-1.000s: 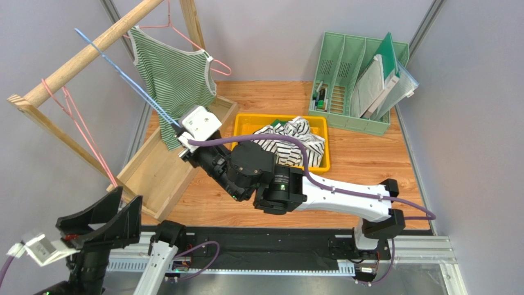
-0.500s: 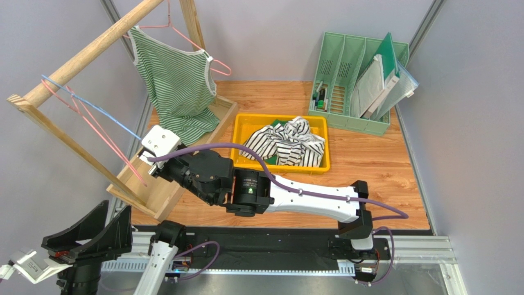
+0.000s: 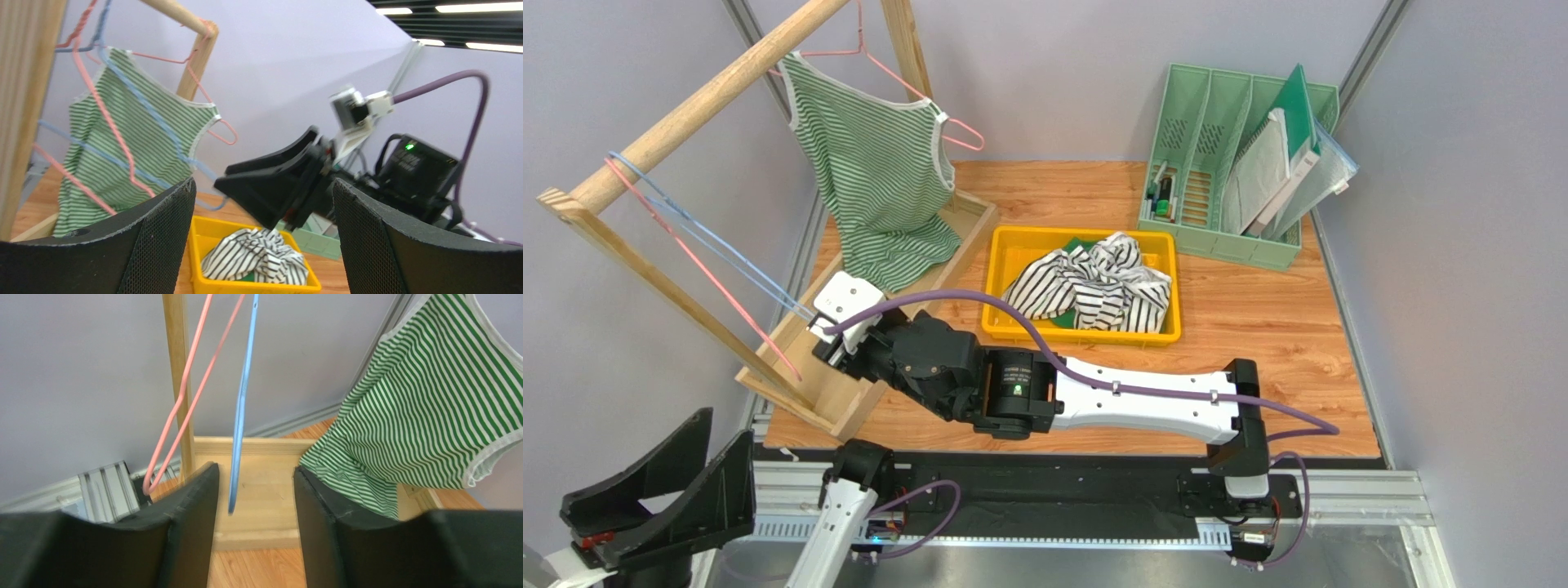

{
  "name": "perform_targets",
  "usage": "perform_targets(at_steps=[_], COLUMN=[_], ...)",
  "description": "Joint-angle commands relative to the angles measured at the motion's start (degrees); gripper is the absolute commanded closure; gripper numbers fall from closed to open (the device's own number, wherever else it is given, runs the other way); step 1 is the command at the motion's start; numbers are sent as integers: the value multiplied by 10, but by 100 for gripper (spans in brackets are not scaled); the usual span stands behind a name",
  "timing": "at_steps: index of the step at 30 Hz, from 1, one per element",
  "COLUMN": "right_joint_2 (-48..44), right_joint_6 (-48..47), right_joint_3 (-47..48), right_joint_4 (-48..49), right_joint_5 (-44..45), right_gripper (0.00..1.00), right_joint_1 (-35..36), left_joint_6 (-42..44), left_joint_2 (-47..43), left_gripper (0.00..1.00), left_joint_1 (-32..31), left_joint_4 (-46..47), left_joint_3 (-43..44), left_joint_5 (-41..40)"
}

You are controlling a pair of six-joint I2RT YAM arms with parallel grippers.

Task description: Remove the tank top from the hanger

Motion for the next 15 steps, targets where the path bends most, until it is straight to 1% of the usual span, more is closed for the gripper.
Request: perform_targets(at_steps=[1, 2, 3, 4, 5, 6, 7, 8, 9, 11, 13, 14, 15], right_joint_2=[-48, -60, -67, -73, -91, -100, -111, -123, -148, -175, -220, -238, -254], right_joint_6=[27, 33, 35, 37, 40, 42, 46, 47, 51, 57, 68, 72, 82], right_joint_3=[-27, -35, -55, -64, -77, -100, -117, -132, -147, -200, -260, -285, -305], right_joint_4=[-3, -4, -4, -4, -4, -4, -4, -4, -4, -3, -4, -4, -5], right_joint_5=[10, 13, 14, 12, 10, 10, 8, 6, 5, 11, 24, 28, 42], right_gripper=[42, 40, 29, 23, 21, 10, 7, 6, 3, 2, 2, 1, 1], right_joint_1=[1, 1, 1, 1, 2, 1, 1, 2, 1, 1, 1, 0, 0], left_joint_6=[-17, -14, -10, -7, -3, 2, 3, 5, 4, 6, 8, 8, 10], left_joint_2=[113, 154, 175, 193, 234, 252, 272, 309, 328, 381, 418, 457, 477], left_gripper=[14, 14, 14, 14, 14, 14, 14, 14, 14, 14, 14, 14, 14], left_joint_1=[0, -1, 0, 0, 0, 0, 0, 0, 0, 0, 0, 0, 0], left_joint_4=[47, 47, 47, 53, 58, 63, 73, 79, 86, 105, 116, 116, 114], left_joint_3=[39, 51, 78, 88, 95, 110, 117, 124, 136, 146, 166, 174, 194], left_joint_5=[84, 96, 120, 133, 145, 167, 177, 188, 204, 208, 190, 177, 146])
